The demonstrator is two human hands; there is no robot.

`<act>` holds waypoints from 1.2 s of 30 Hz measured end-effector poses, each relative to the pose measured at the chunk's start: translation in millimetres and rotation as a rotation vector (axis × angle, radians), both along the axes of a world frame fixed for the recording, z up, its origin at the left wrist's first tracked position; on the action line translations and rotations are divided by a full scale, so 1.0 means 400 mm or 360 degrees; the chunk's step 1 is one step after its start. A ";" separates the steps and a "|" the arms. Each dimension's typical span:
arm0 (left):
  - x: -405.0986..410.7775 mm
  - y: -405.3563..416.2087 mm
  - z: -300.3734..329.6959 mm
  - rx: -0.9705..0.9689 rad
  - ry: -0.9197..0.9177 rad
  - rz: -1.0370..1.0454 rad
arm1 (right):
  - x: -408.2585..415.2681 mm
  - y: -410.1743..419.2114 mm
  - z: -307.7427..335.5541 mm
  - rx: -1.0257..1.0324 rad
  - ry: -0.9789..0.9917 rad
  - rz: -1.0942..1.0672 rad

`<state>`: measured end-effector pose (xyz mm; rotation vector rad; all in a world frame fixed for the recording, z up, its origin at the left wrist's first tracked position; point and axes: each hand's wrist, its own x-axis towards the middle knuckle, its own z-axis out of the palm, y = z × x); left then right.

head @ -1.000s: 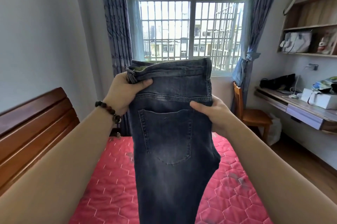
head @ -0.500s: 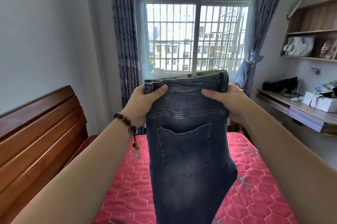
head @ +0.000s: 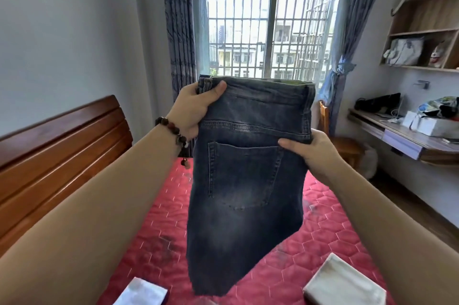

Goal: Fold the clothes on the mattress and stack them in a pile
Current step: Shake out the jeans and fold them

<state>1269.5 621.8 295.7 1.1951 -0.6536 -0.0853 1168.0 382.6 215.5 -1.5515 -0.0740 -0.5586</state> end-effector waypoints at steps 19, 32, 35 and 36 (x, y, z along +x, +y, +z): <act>-0.082 -0.016 -0.265 0.0191 0.0296 0.0127 | -0.116 0.003 -0.114 0.0150 0.0202 0.0072; 0.440 -0.187 -0.881 0.0911 -0.0033 0.0650 | 0.396 -0.139 -0.699 -0.0229 0.0688 -0.0332; 0.579 -0.245 -1.022 0.0968 -0.0027 0.0781 | 0.536 -0.168 -0.822 -0.0277 0.0699 -0.0491; 0.616 -0.264 -1.066 0.0966 -0.0025 0.0816 | 0.580 -0.180 -0.863 -0.0317 0.0696 -0.0543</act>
